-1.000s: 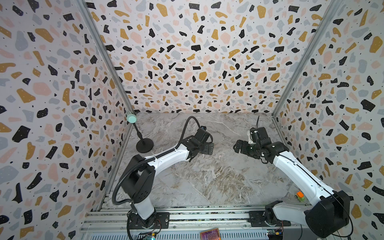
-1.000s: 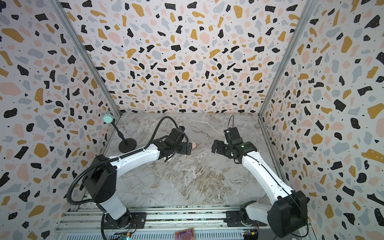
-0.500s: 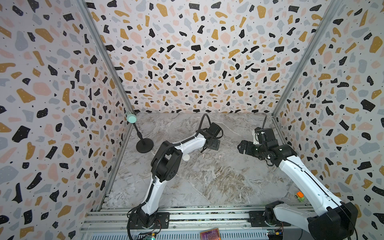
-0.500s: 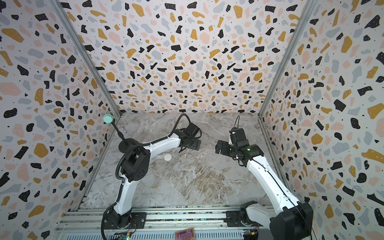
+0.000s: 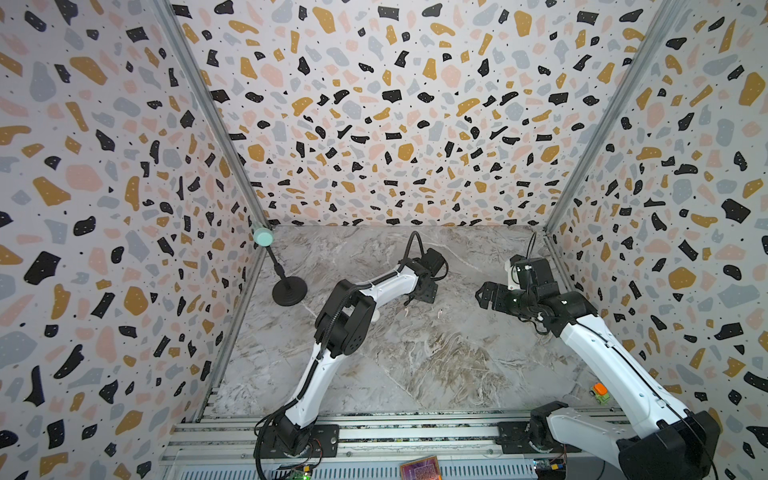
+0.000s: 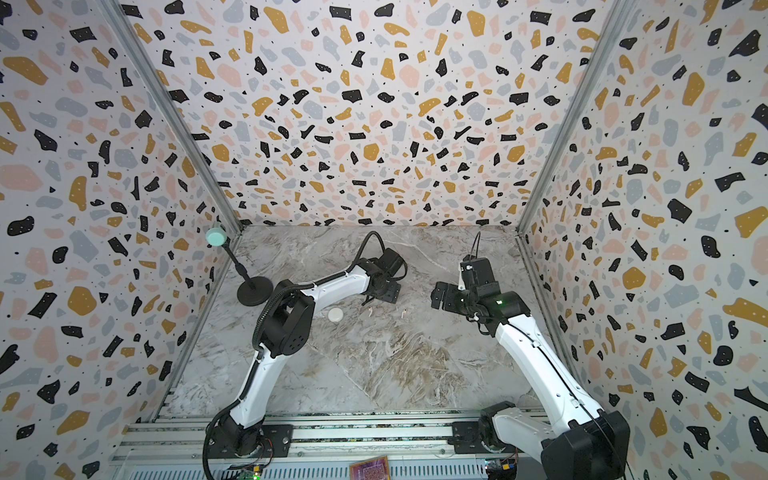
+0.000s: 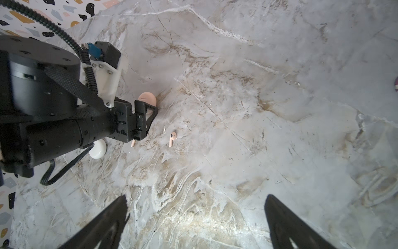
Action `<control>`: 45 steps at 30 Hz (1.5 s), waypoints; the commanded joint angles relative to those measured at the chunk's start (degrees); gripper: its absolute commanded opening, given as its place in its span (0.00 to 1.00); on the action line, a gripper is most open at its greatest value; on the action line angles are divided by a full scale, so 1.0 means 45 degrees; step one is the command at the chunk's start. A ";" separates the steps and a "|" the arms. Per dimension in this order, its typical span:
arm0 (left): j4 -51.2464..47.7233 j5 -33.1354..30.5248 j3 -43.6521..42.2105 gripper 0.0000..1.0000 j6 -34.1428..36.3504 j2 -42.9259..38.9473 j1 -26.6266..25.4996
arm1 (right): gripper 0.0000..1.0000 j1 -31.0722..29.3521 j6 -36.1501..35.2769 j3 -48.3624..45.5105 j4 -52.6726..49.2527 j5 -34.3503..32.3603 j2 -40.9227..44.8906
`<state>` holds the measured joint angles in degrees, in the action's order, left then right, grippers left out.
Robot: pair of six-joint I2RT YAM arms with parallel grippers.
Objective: Insert the wireless bluetooth earbuds into the charging case
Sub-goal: 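Move the left gripper over the pink case and grasp it while the right arm rises, then lift the pink case with the left gripper toward the approaching right gripper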
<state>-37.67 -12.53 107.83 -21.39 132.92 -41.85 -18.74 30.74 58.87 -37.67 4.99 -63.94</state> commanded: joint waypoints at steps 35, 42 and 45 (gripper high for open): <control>-0.0931 0.0074 0.0874 0.24 0.0641 0.0688 -0.0023 | 0.99 0.0015 -0.0001 -0.0075 -0.0125 0.0176 0.0485; -0.0329 -0.0376 -0.0293 0.00 0.1018 -0.1008 -0.0132 | 0.99 0.0005 0.0102 -0.0151 -0.0105 0.0270 0.0478; 0.0259 -0.0245 -0.1328 0.00 0.1319 -0.2109 -0.0263 | 0.99 0.0005 0.0084 -0.0366 0.0182 0.0643 0.0576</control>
<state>-38.68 -12.99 104.49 -17.58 129.84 -42.17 -18.74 30.85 58.37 -37.39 6.28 -62.98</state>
